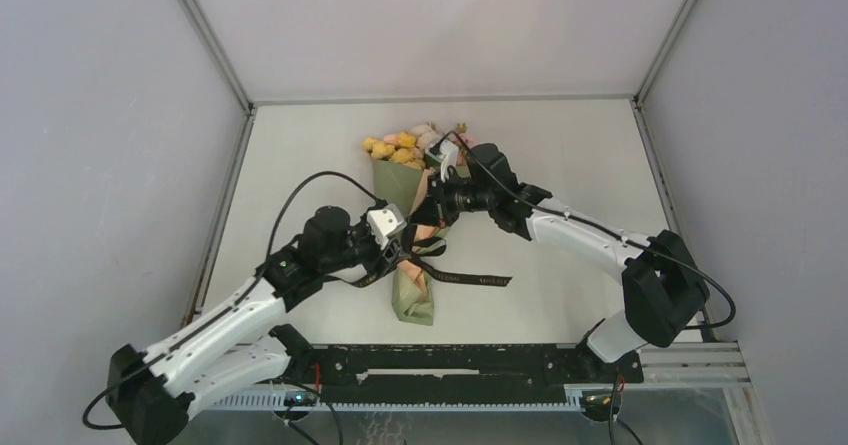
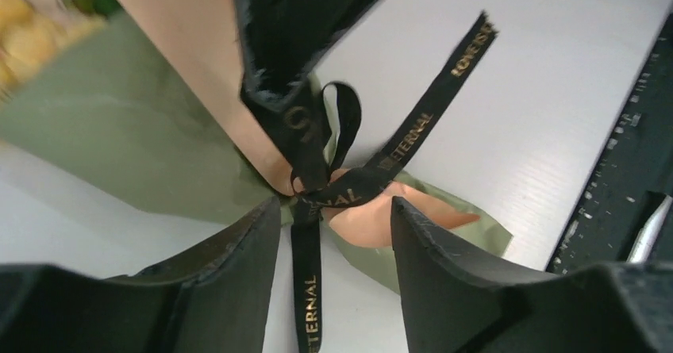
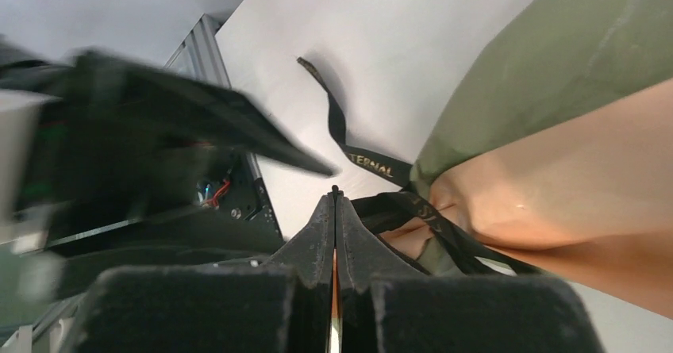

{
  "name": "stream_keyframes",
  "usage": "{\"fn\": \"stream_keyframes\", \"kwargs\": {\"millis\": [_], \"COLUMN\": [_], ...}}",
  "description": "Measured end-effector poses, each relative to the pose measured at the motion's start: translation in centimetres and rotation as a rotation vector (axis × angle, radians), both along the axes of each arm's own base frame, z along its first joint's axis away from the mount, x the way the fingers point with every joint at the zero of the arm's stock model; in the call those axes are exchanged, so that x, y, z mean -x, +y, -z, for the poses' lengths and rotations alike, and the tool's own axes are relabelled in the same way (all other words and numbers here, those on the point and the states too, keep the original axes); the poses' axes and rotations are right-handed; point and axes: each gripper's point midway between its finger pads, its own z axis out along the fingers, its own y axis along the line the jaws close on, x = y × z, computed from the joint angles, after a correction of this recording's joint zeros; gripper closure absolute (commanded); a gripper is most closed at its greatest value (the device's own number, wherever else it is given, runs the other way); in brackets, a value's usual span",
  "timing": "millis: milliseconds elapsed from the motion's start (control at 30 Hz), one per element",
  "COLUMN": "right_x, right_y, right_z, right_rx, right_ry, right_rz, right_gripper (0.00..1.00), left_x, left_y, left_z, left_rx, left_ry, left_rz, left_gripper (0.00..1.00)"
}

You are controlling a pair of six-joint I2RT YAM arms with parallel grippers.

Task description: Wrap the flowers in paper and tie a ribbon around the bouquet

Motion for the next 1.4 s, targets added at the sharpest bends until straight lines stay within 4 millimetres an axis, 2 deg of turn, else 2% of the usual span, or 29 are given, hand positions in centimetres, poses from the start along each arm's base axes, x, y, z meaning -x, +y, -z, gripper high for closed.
{"fn": "stream_keyframes", "kwargs": {"millis": [67,133,200,333,533,567,667,733,800,933,1067,1400], "right_x": [0.8,1.3,1.8,2.2,2.2,2.3,2.2,1.8,1.3,-0.8,-2.0,-0.6], "right_y": [0.5,0.8,0.9,1.0,1.1,1.1,1.0,0.5,-0.3,-3.7,-6.0,-4.3], "right_z": [-0.1,-0.2,-0.4,-0.6,-0.6,-0.6,-0.5,-0.1,0.6,2.0,3.9,8.4], "right_rx": [0.001,0.003,0.009,0.012,0.015,0.015,0.019,0.038,0.077,0.154,0.220,0.271], "right_ry": [-0.003,-0.009,-0.012,-0.018,-0.013,-0.012,-0.011,-0.008,-0.009,-0.011,-0.004,0.002], "right_rz": [-0.018,-0.029,-0.031,-0.027,-0.018,-0.019,-0.018,0.000,0.028,0.116,0.148,-0.025], "right_gripper": [1.00,1.00,1.00,1.00,1.00,0.97,0.71,0.64,0.61,0.61,0.60,0.50], "left_x": [-1.0,-1.5,-2.0,-2.9,-3.4,-3.4,-3.4,-3.5,-3.6,-3.6,-4.0,-4.6], "left_y": [0.2,0.4,0.1,-1.2,-2.0,-2.0,-2.2,-2.1,-2.0,-1.9,-1.9,-1.8], "left_z": [2.6,4.1,4.3,3.2,3.5,3.7,3.8,3.8,3.9,4.1,4.0,4.2], "left_rx": [0.007,0.023,0.054,0.131,0.202,0.209,0.229,0.239,0.250,0.266,0.289,0.315], "left_ry": [0.063,0.096,0.098,0.072,0.064,0.066,0.064,0.058,0.044,0.022,0.021,0.052], "left_rz": [-0.047,-0.078,-0.089,-0.074,-0.073,-0.072,-0.073,-0.077,-0.080,-0.080,-0.100,-0.152], "left_gripper": [0.38,0.38,0.43,0.57,0.99,1.00,1.00,1.00,1.00,1.00,1.00,1.00]}}
